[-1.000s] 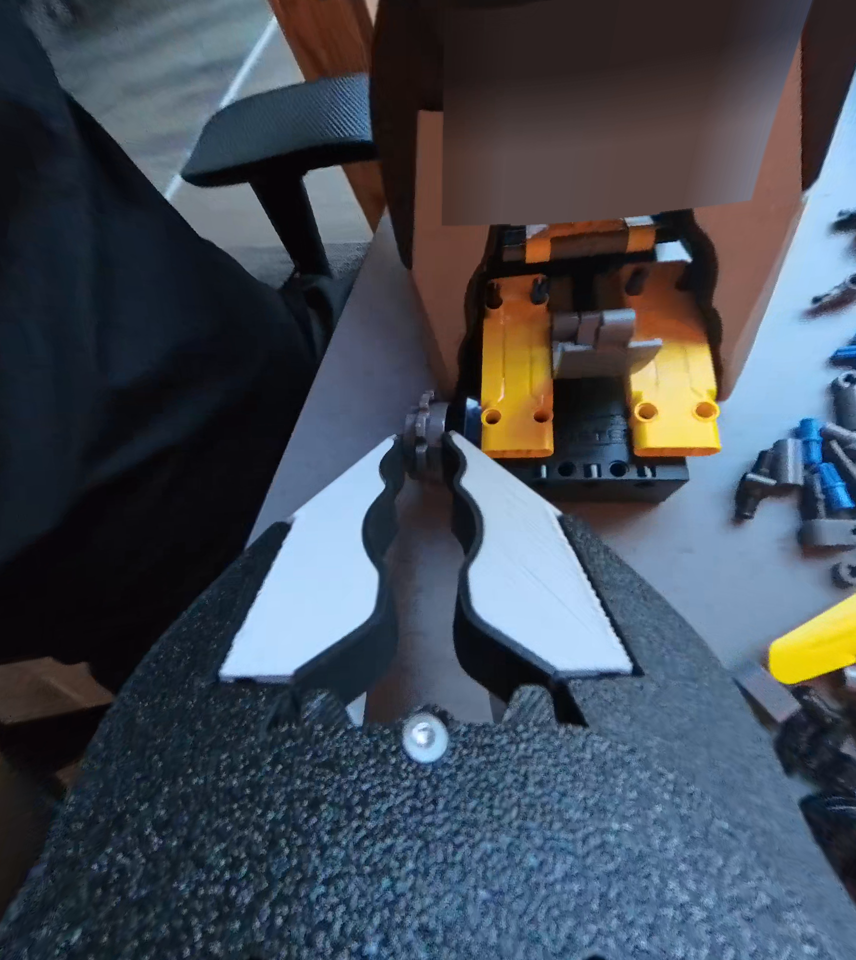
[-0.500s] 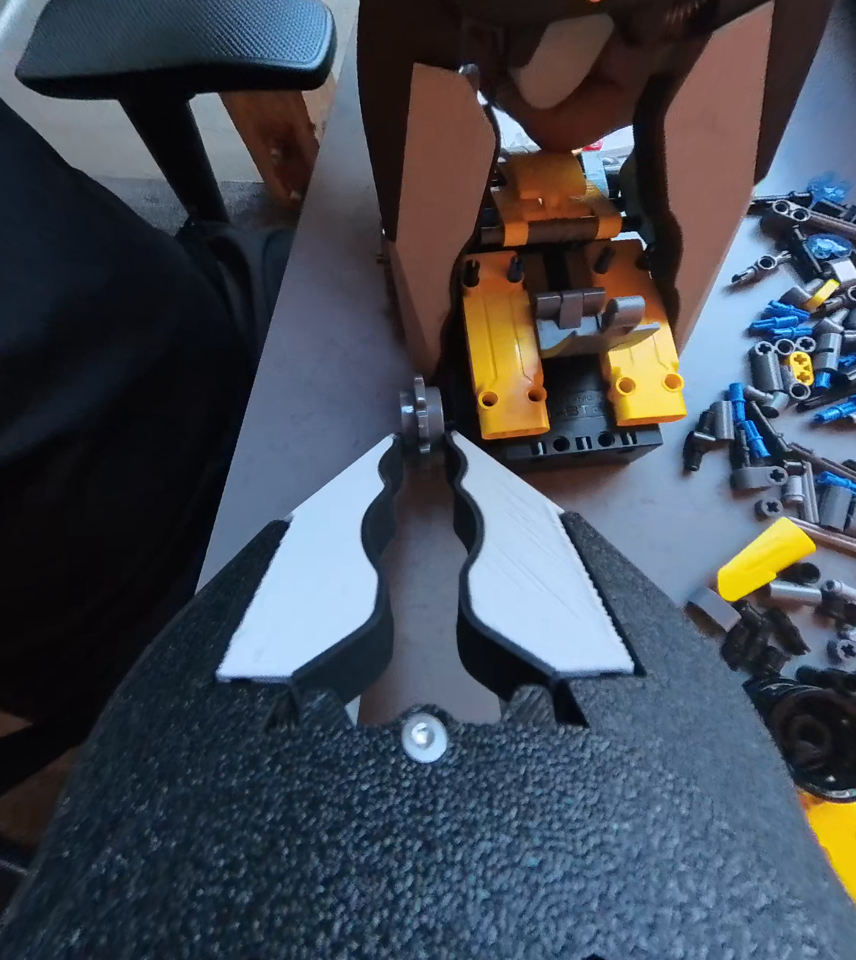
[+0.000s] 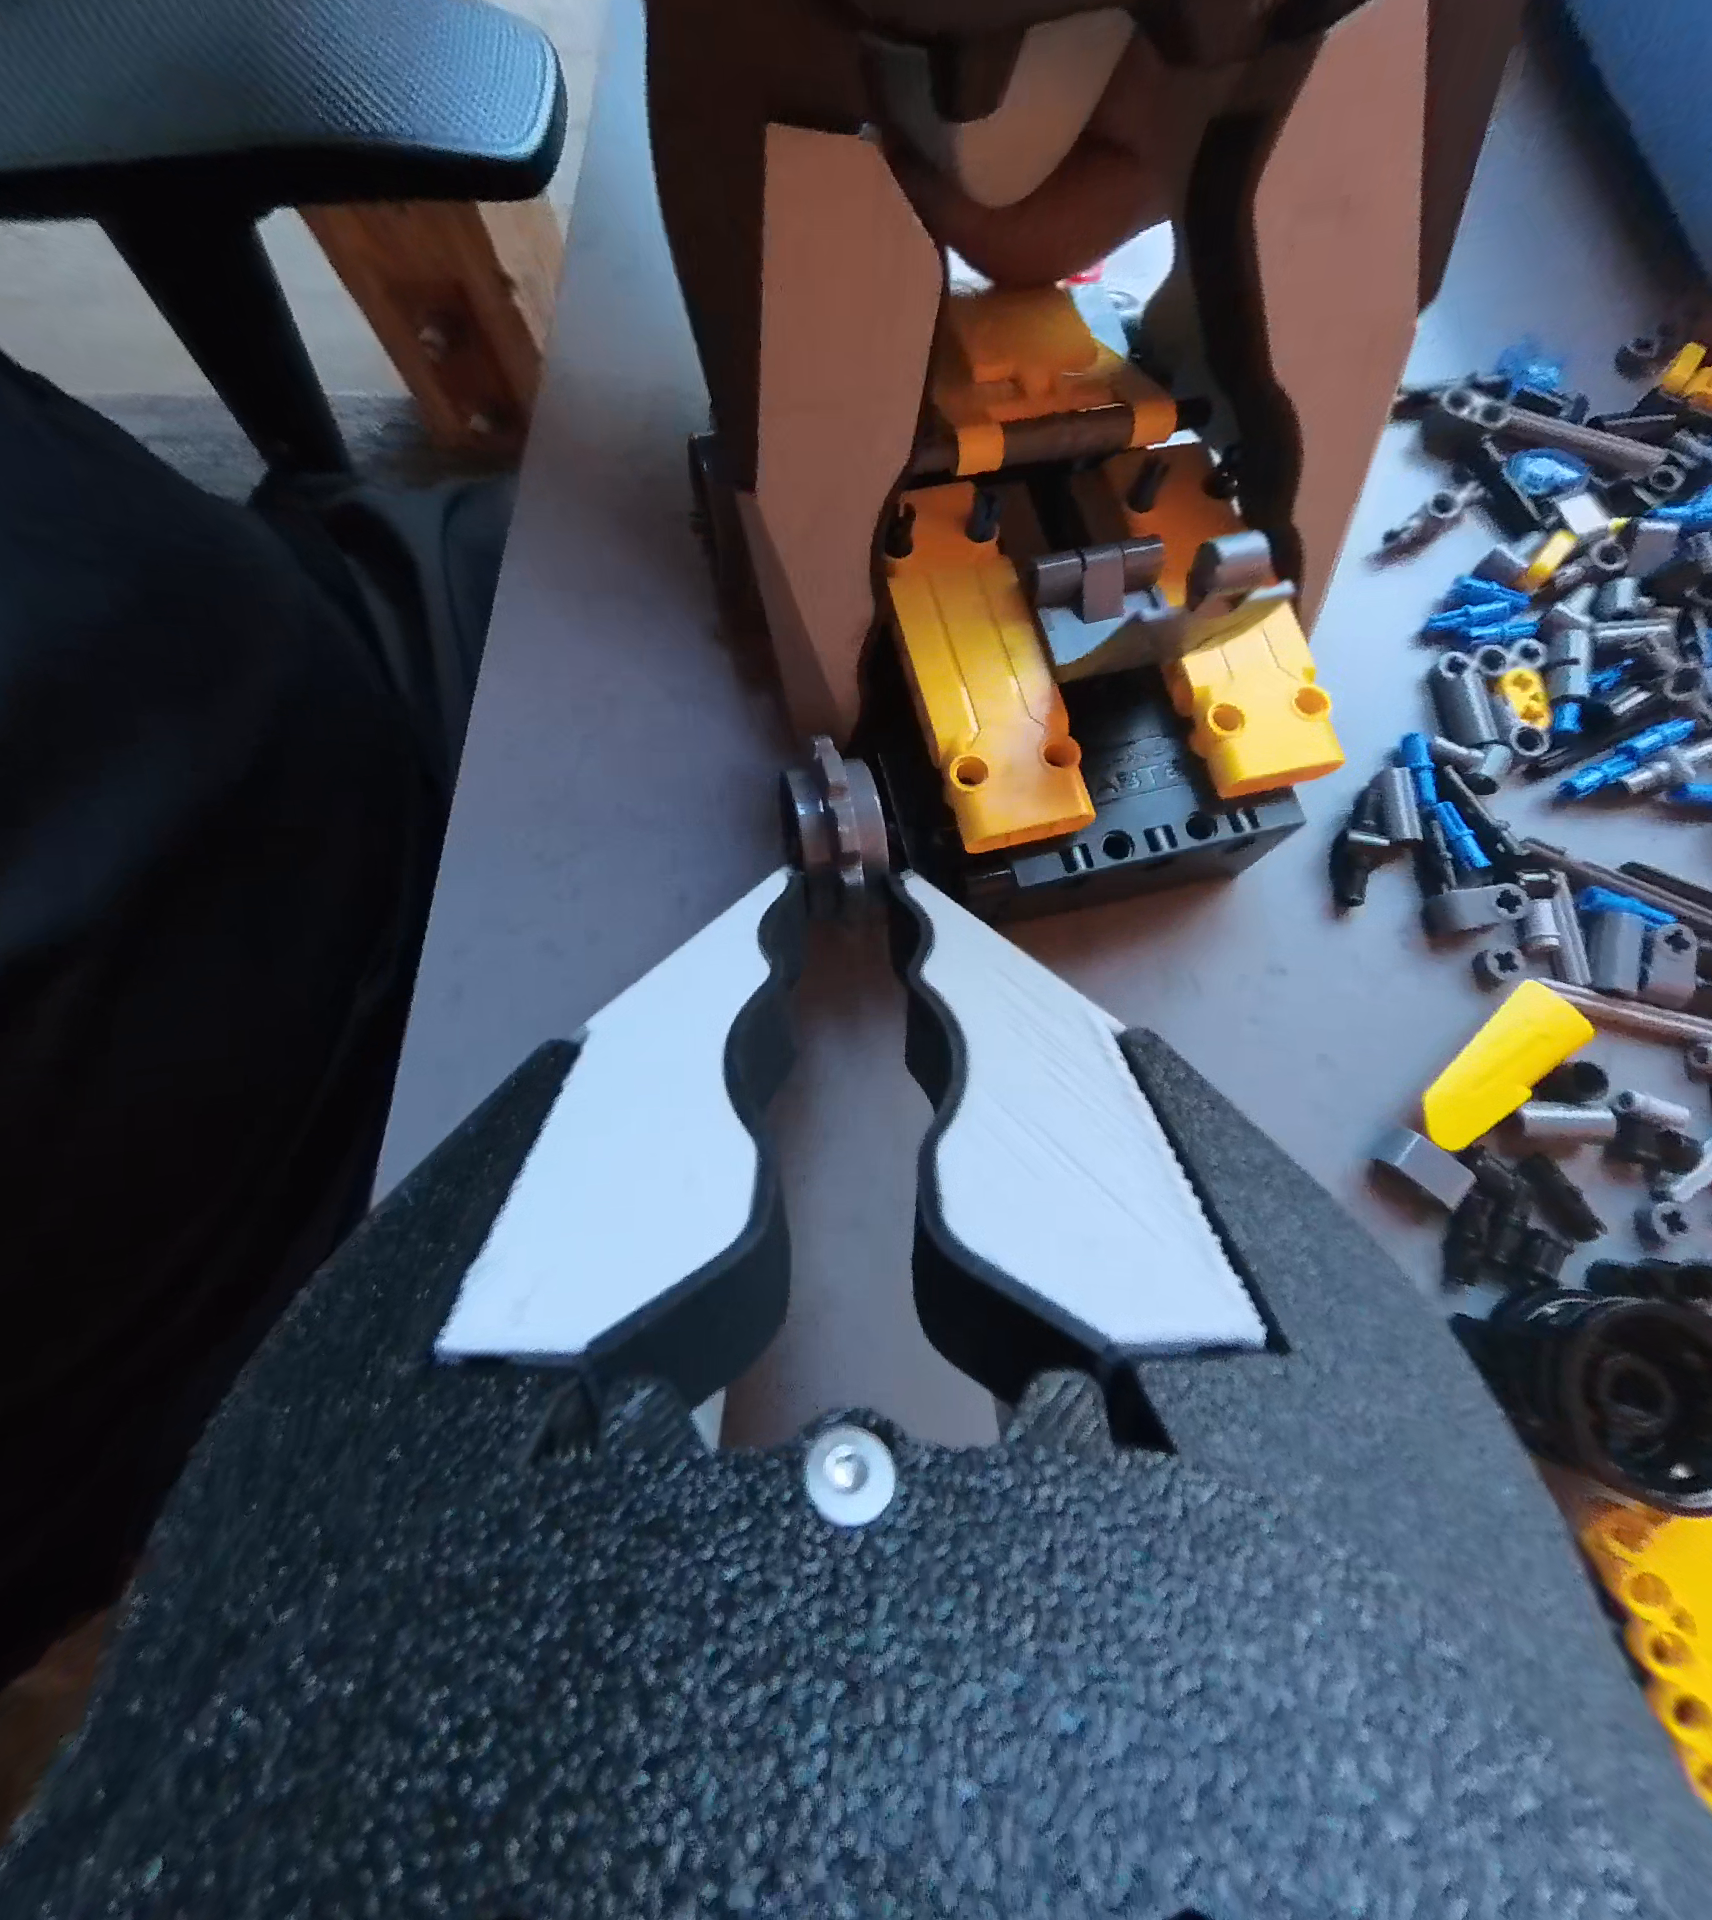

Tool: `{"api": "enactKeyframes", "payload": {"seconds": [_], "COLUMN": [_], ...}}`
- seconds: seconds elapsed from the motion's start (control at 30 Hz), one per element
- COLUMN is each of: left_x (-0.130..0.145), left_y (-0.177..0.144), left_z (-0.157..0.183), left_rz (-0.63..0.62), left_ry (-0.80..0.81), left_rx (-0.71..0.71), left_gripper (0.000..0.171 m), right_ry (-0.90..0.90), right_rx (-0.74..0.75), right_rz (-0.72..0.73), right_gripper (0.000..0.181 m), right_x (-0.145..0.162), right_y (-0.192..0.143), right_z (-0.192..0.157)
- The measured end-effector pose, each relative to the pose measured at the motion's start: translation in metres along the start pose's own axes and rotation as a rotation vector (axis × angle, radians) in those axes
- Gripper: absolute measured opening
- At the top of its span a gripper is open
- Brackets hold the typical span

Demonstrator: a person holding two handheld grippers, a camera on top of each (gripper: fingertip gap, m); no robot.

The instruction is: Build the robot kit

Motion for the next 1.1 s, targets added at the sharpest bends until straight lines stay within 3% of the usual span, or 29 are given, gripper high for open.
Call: {"api": "enactKeyframes", "payload": {"seconds": [0.23,0.47,0.67,0.83,1.1], "left_x": [0.001,0.0,0.001,0.004,0.005], "left_y": [-0.001,0.0,-0.001,-0.004,-0.004], "left_z": [0.005,0.009,0.015,0.016,0.015], "left_rz": [0.005,0.016,0.034,0.028,0.031], "left_ry": [-0.002,-0.007,0.001,-0.014,-0.034], "left_rx": [0.003,-0.005,0.007,-0.016,-0.016], "left_gripper": [0.095,0.095,0.095,0.096,0.096], "right_ry": [-0.038,0.093,-0.11,-0.079,-0.195], "right_rx": [-0.1,-0.152,-0.141,-0.119,-0.089], "right_rz": [0.014,0.0,0.006,0.05,0.044], "right_gripper": [0.014,0.014,0.014,0.014,0.015], "right_x": [0.002,0.004,0.004,0.003,0.003], "right_y": [-0.001,-0.003,-0.004,-0.002,-0.002], "right_z": [-0.003,-0.007,-0.014,-0.012,-0.011]}}
Point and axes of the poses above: each gripper's, where its closed fingertips meet, y out along the fingers, x out of its underside, z = x × y across the jaws, the point moved 3 cm from there along -y, back along the fingers, and after that the axes turned 4 degrees about -y, right-handed, at the moved point
